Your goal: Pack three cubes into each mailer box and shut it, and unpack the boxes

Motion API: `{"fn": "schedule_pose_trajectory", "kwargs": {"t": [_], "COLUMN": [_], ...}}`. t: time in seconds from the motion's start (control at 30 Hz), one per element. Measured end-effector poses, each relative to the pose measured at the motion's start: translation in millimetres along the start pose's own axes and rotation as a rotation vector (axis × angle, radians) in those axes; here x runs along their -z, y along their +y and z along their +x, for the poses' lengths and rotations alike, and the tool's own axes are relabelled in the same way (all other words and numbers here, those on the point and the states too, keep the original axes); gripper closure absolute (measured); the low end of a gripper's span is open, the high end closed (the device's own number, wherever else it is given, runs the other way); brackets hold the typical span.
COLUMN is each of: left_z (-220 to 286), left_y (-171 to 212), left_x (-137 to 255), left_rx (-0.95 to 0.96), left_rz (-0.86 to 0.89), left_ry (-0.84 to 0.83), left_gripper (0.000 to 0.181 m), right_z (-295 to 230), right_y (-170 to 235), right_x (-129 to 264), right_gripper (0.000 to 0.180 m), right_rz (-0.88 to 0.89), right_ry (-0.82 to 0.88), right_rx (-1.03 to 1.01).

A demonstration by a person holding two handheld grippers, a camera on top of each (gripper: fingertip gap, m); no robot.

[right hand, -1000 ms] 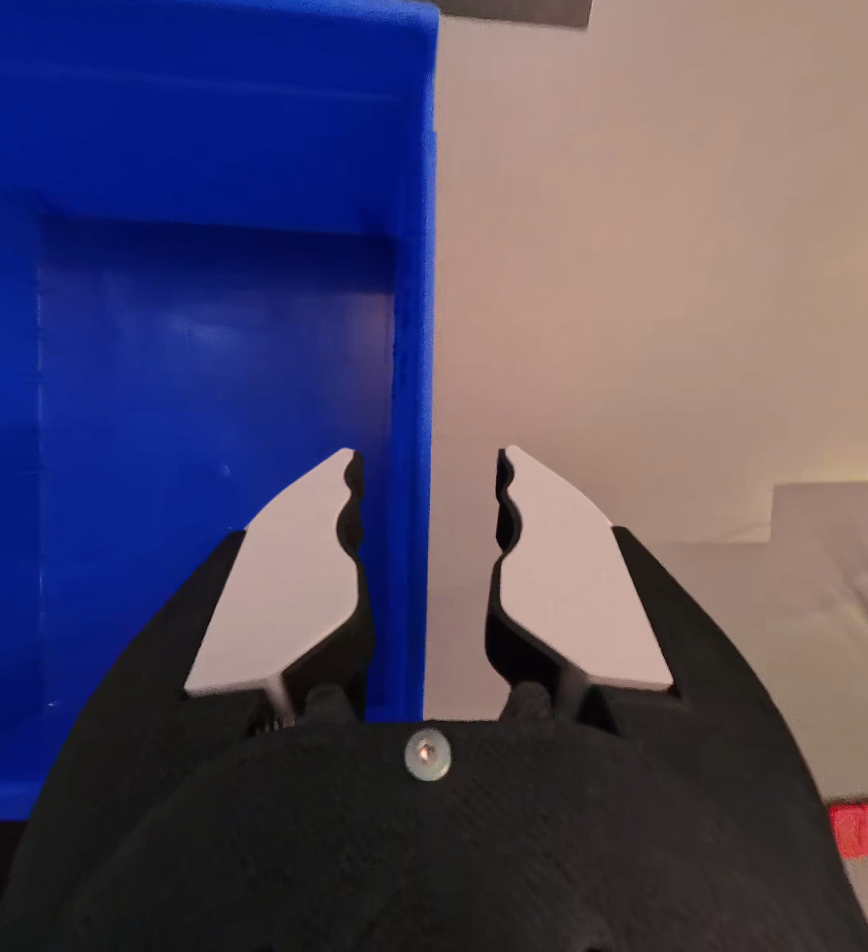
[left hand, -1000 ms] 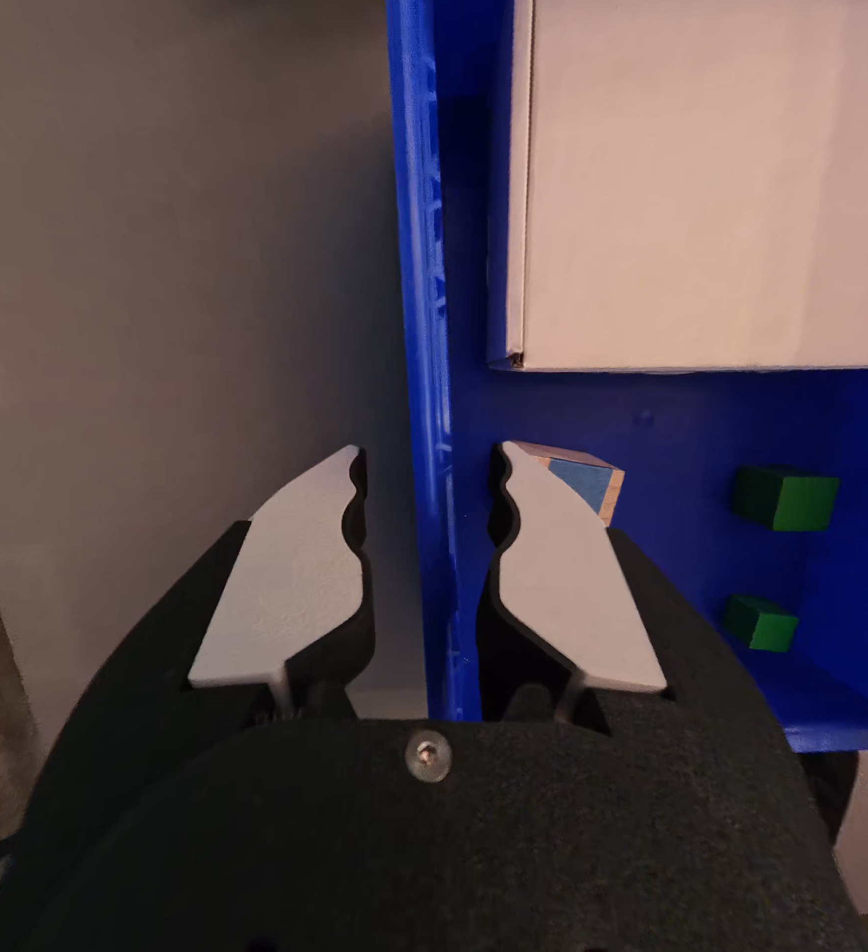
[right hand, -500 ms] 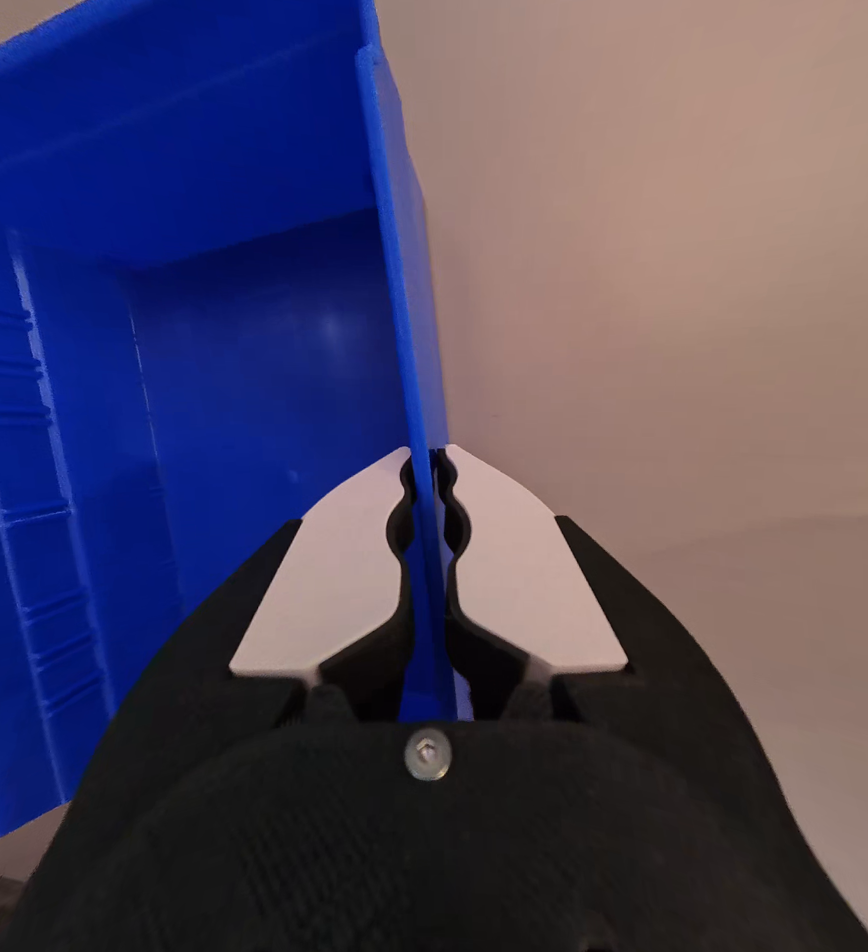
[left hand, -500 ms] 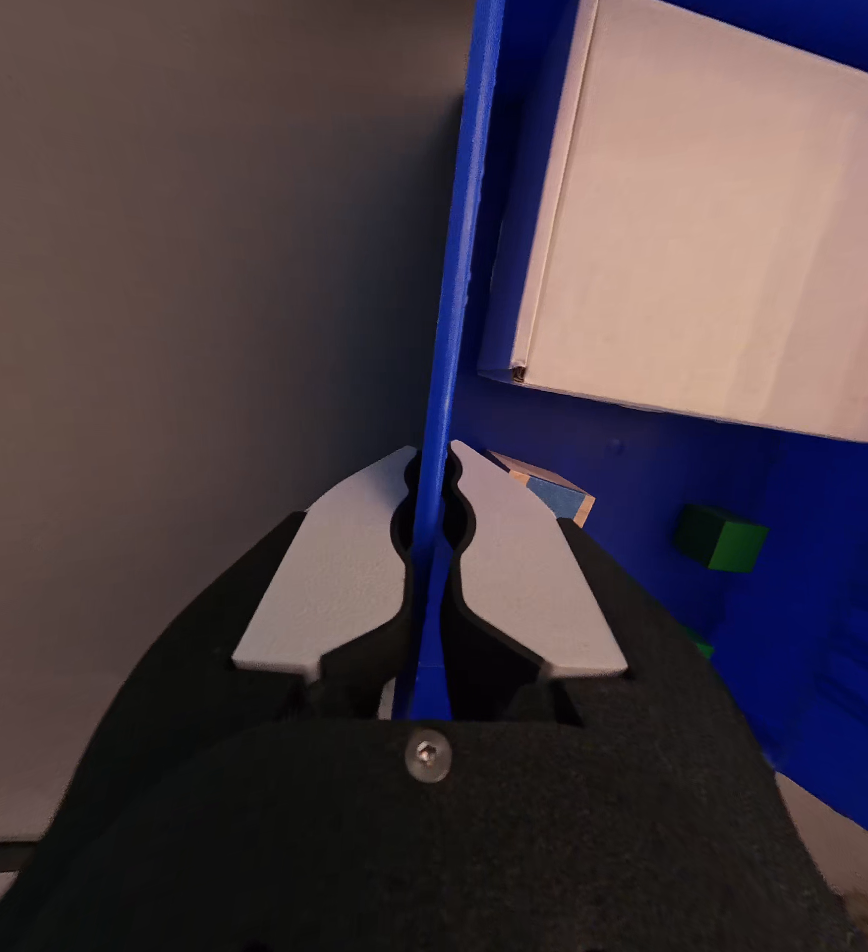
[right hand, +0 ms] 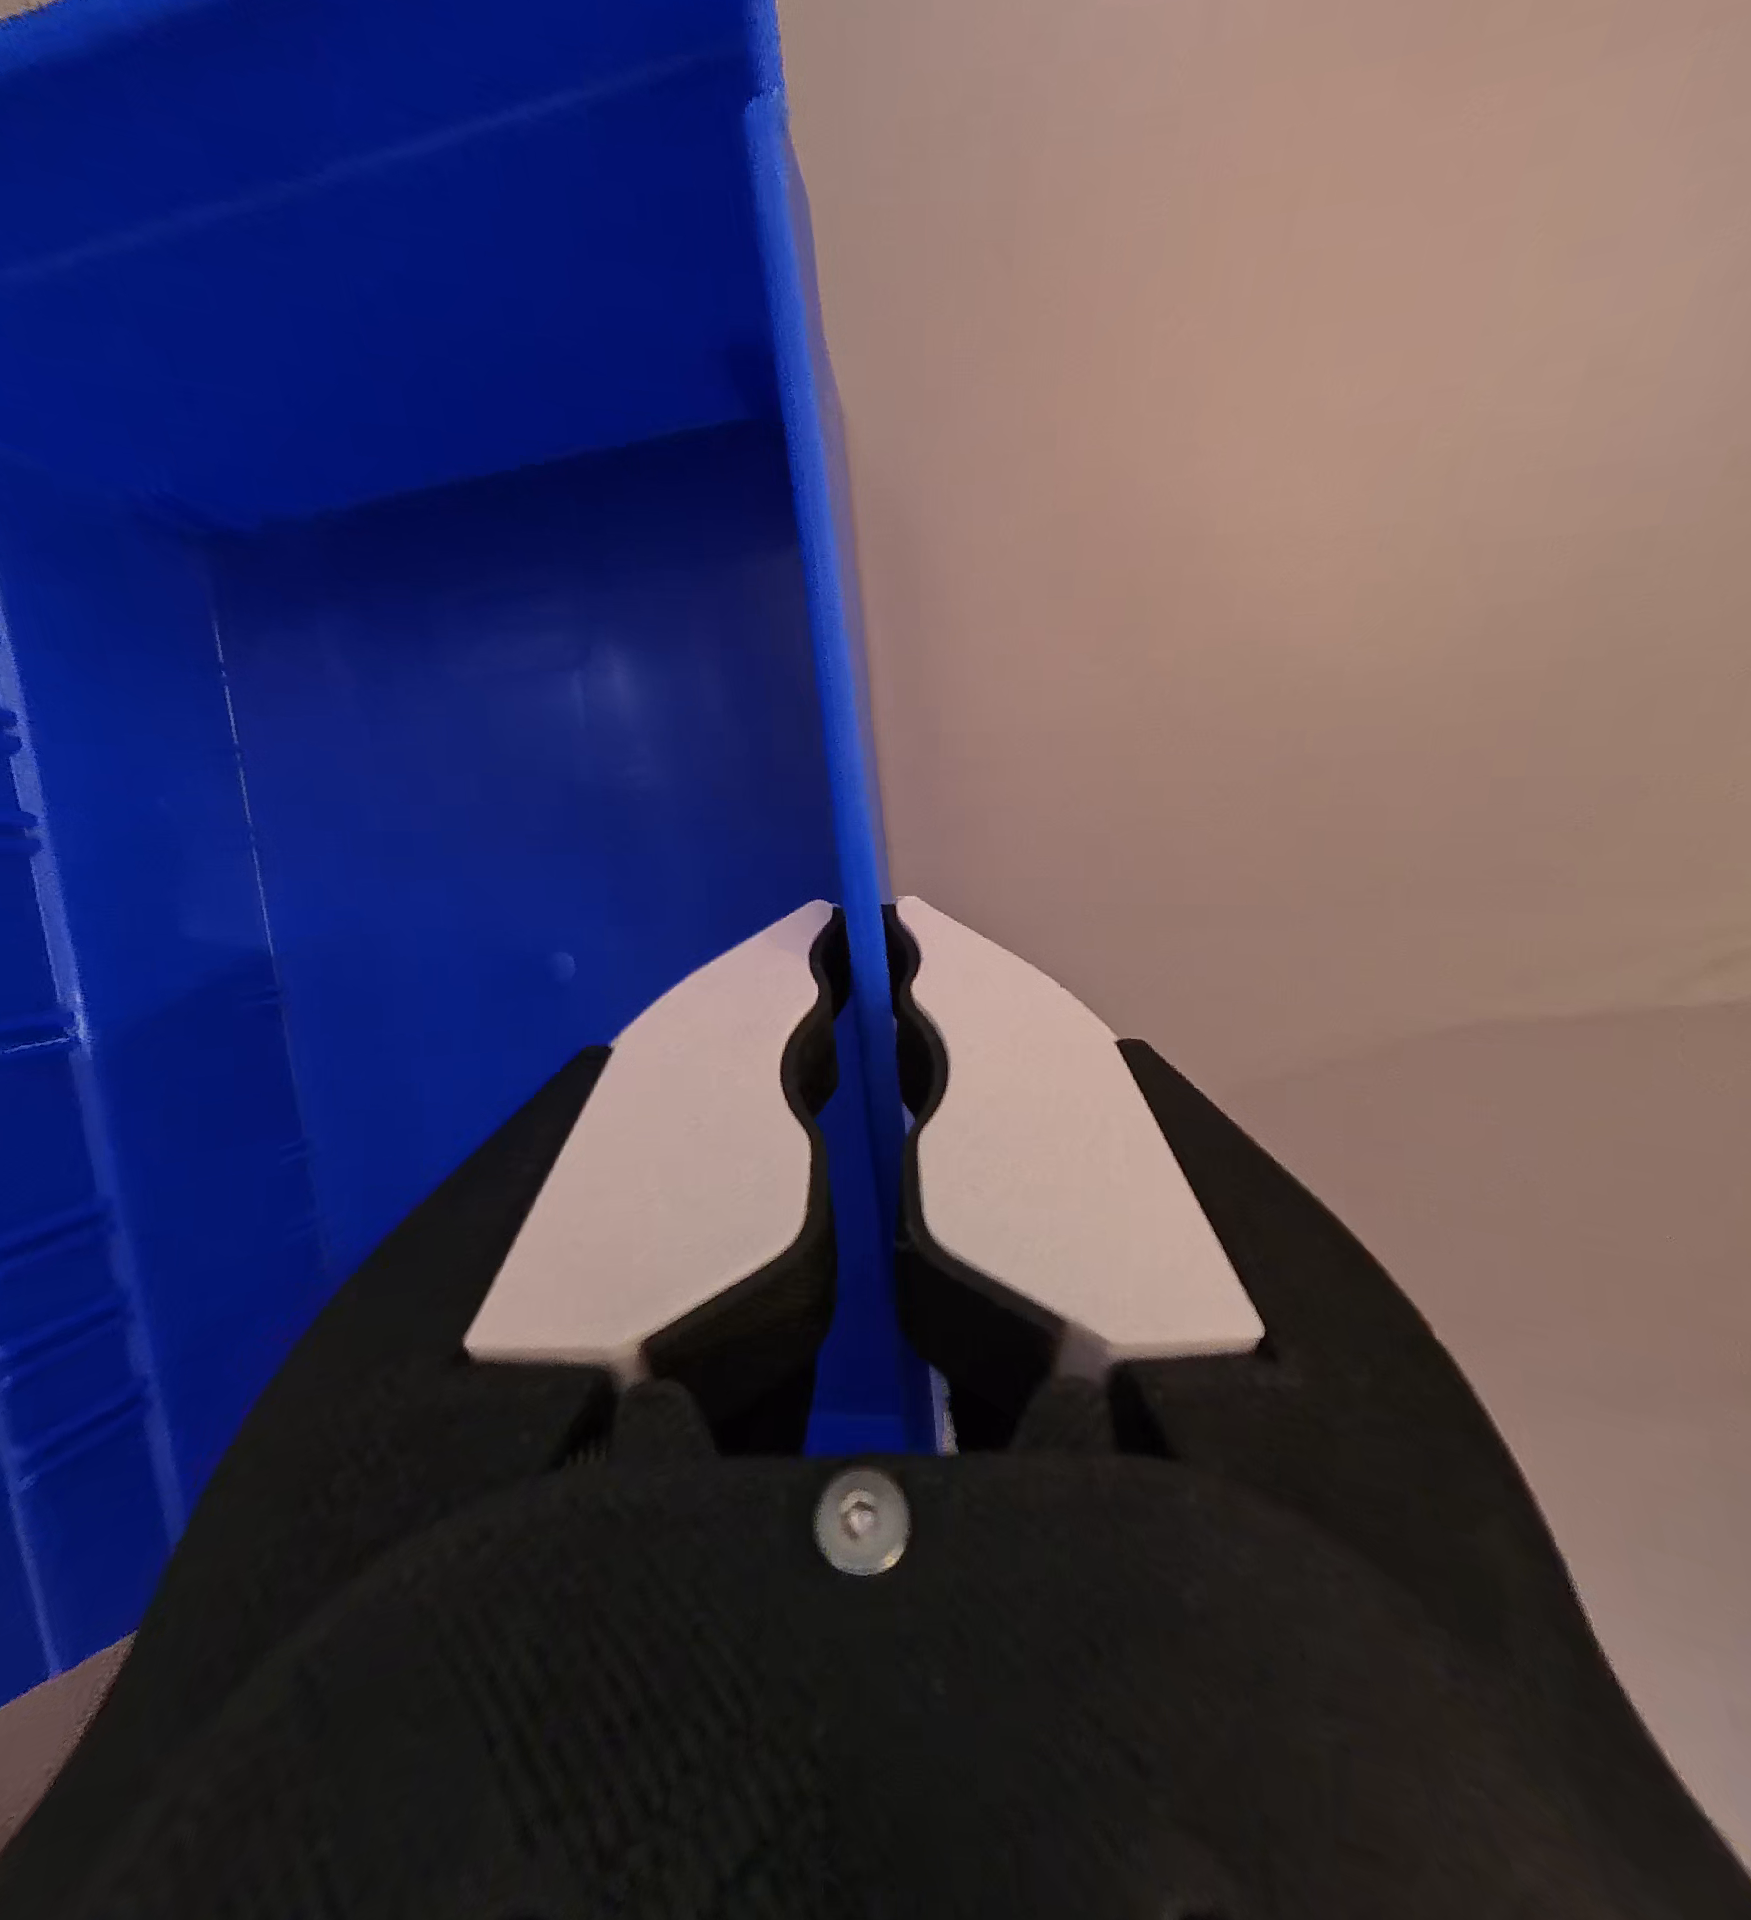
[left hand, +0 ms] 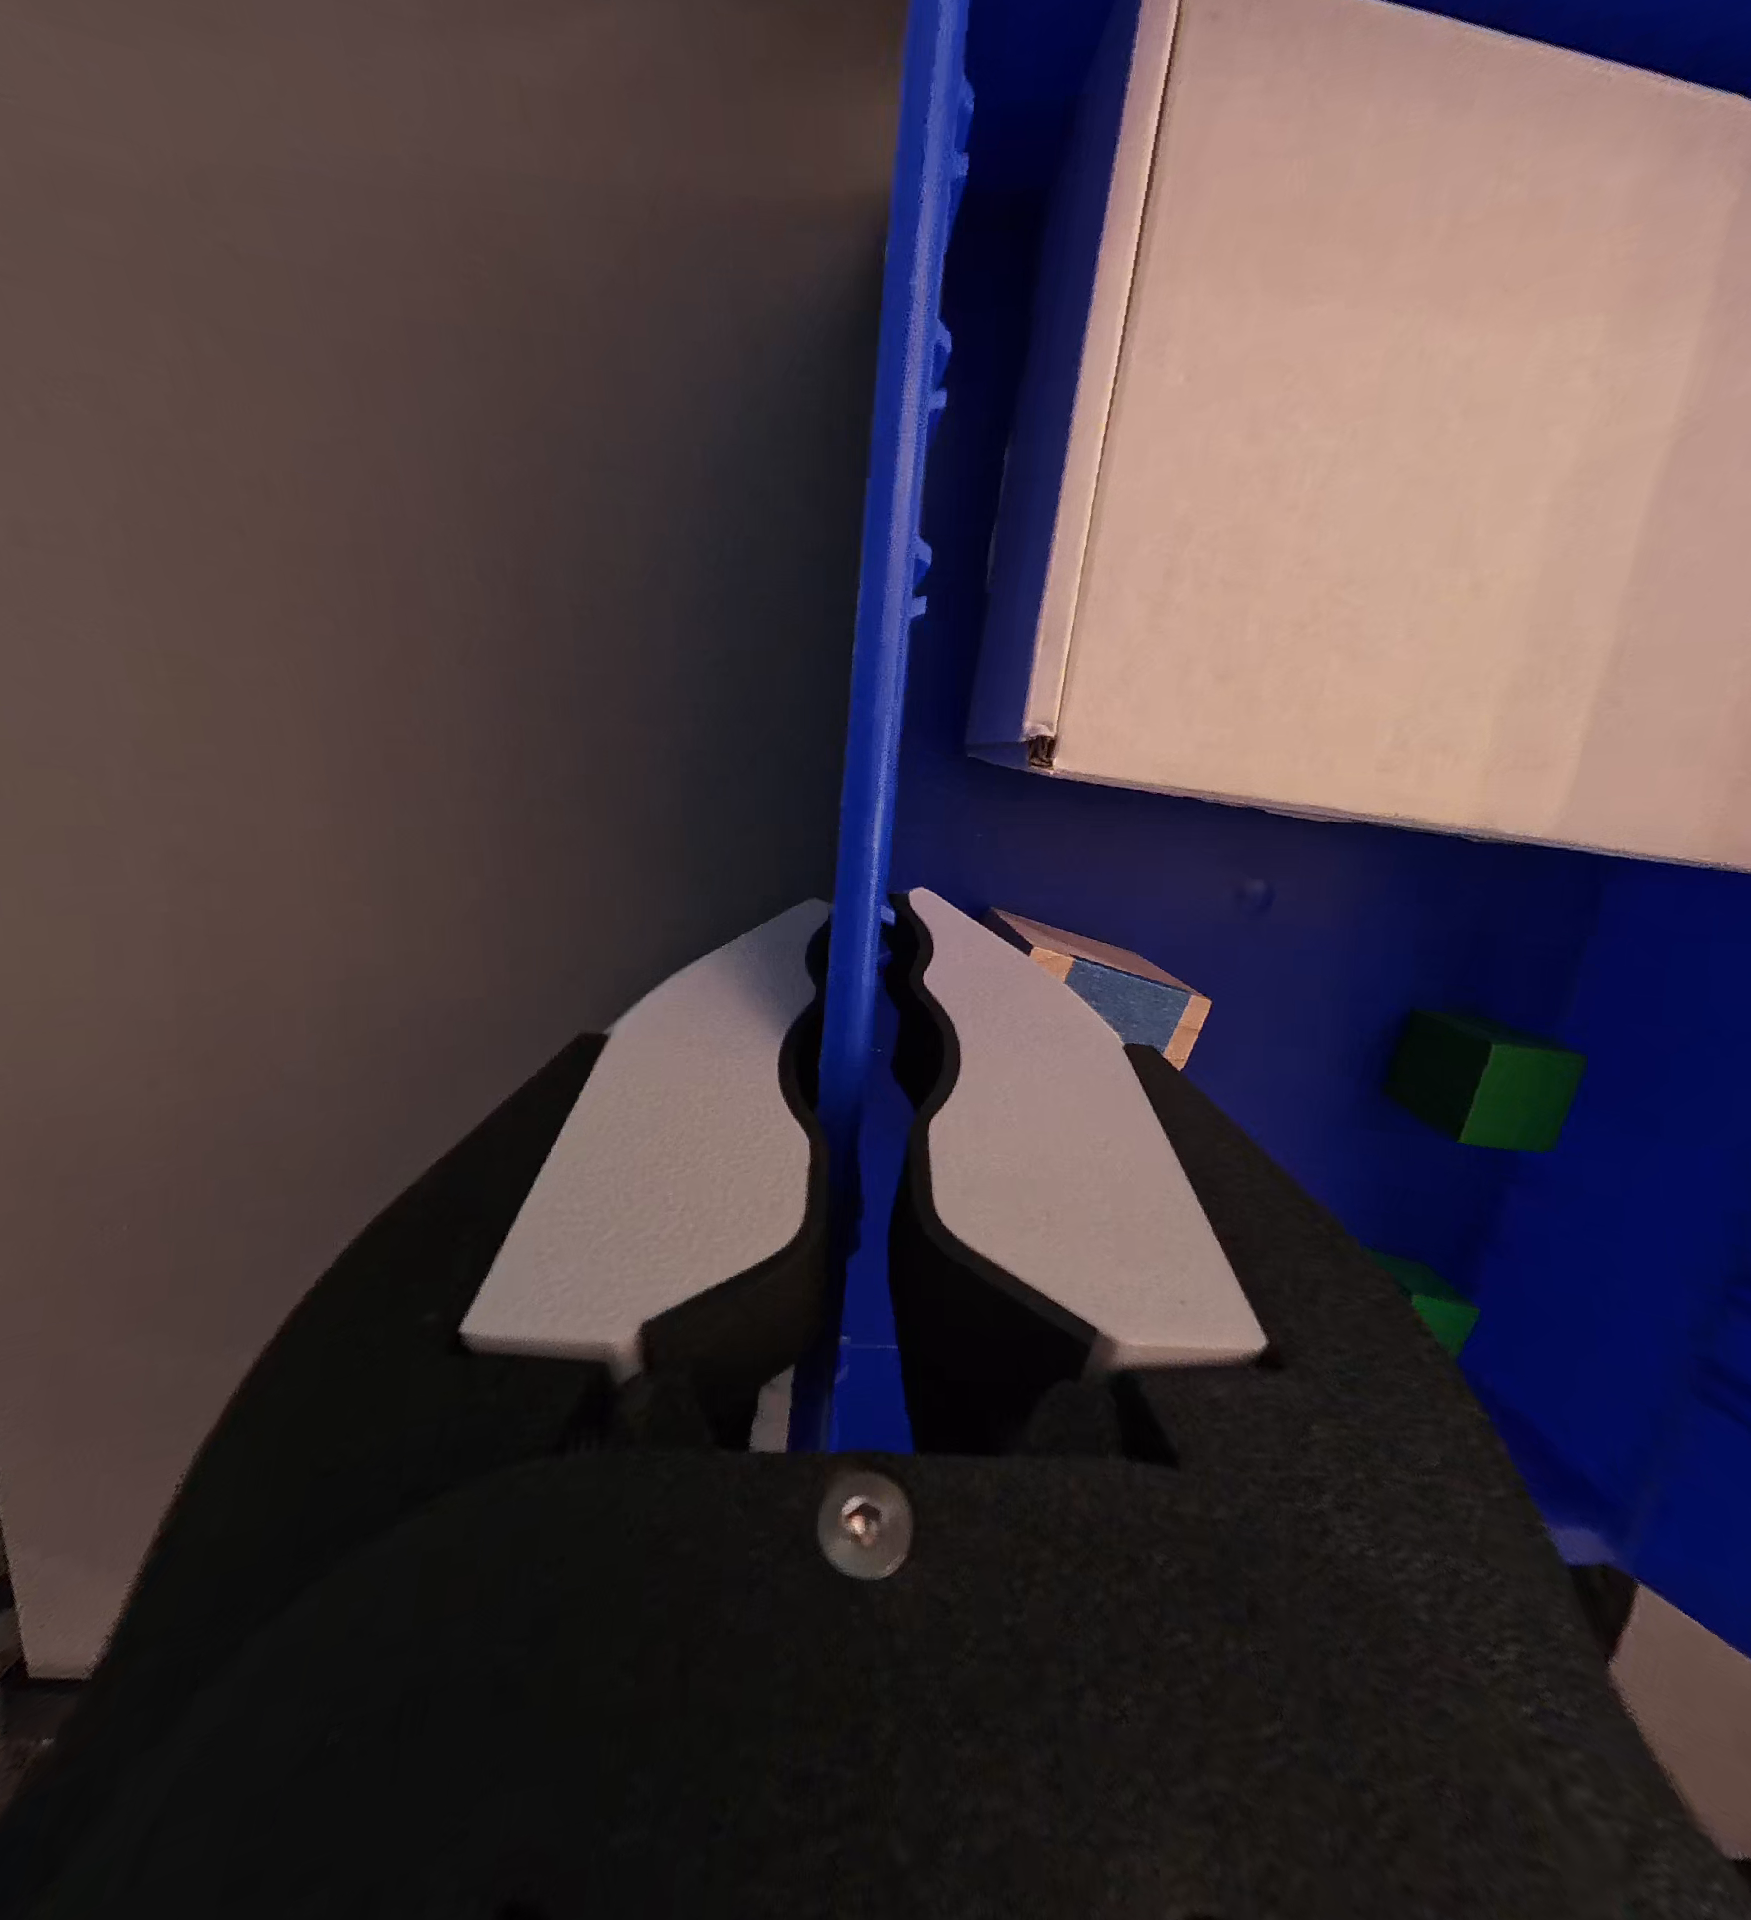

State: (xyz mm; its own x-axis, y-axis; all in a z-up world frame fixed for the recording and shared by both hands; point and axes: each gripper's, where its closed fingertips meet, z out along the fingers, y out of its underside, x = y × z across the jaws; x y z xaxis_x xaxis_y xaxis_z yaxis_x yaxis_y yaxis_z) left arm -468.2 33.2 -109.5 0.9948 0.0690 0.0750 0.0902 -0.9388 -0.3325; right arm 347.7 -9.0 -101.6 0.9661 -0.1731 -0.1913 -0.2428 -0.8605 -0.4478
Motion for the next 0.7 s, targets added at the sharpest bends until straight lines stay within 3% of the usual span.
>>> {"fn": "schedule_pose_trajectory", "kwargs": {"t": [0.17,0.27,0.4,0.5,0.6,0.7], "left_z": [-2.8,4.1,68.8,138.4,188.4,233.2], "left_y": [-12.8,-30.8,-54.2,-45.4,-32.5,-31.7], "left_x": [16.5,71.8,188.2,264.1,278.1,275.5], "left_rx": [0.038,0.061,-0.012,-0.155,-0.3,-0.385], "left_rz": [0.107,0.335,0.817,1.138,1.141,1.128], "left_ry": [-0.034,-0.008,0.278,0.565,0.604,0.687], "left_gripper": [0.167,0.161,0.154,0.153,0.152,0.128], "right_z": [2.0,4.7,-24.7,-82.6,-166.1,-241.0], "right_y": [-0.7,-14.1,-66.7,-91.0,-89.8,-73.0], "right_x": [1.1,23.9,104.6,167.5,221.8,256.0], "right_gripper": [0.169,0.138,0.127,0.121,0.12,0.119], "right_rz": [0.01,0.116,0.528,0.84,1.144,1.349], "right_ry": [0.033,0.102,0.18,0.115,-0.058,-0.329], "right_rx": [0.041,0.077,0.207,0.328,0.555,0.658]}}
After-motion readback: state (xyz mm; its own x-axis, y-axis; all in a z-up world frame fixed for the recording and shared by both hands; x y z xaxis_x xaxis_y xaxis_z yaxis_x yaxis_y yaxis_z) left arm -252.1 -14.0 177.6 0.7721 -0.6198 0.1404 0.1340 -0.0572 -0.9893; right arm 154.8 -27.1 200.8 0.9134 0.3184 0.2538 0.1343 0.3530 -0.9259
